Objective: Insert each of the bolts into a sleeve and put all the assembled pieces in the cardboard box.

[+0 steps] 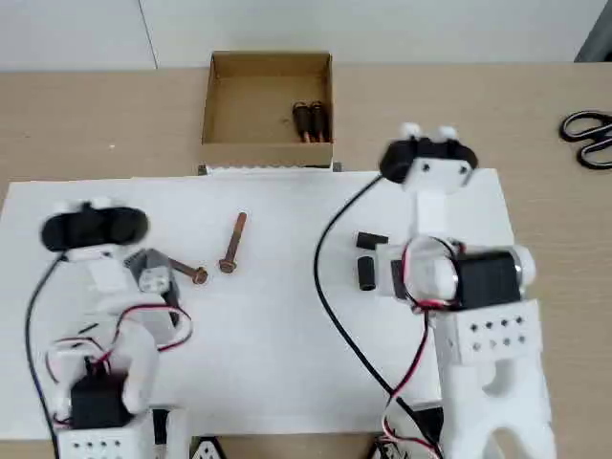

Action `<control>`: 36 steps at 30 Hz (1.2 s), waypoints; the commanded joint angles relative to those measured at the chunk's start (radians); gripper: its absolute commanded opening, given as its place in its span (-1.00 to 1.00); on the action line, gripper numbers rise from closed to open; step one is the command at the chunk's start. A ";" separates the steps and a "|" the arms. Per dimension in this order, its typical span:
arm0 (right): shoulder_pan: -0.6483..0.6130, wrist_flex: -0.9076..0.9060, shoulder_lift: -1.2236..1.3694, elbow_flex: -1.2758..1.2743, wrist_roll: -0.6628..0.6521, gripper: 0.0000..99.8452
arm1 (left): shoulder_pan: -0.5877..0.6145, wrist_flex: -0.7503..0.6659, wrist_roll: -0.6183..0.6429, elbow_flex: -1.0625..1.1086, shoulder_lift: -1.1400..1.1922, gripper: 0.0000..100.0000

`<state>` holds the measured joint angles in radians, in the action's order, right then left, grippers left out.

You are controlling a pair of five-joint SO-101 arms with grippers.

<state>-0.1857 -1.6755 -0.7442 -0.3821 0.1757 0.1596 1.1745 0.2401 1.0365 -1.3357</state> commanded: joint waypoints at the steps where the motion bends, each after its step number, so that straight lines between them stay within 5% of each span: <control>1: 0.058 0.002 -0.137 -0.094 0.011 -0.99 | 0.064 0.068 0.084 -0.206 0.215 -0.99; 12: 0.159 0.039 -0.464 -0.270 0.011 -0.99 | 0.074 0.315 0.365 -0.515 0.763 -0.99; 19: 0.217 0.048 -0.565 -0.313 0.058 -0.99 | 0.075 0.385 0.374 -0.605 0.970 -0.99; 36: 0.220 0.045 -0.633 -0.324 0.109 -0.99 | 0.080 0.301 0.374 -0.647 1.166 -0.92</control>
<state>0.0245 -1.6479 -1.3671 -0.7119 0.2739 0.2348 1.4952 0.6099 0.4319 -0.1818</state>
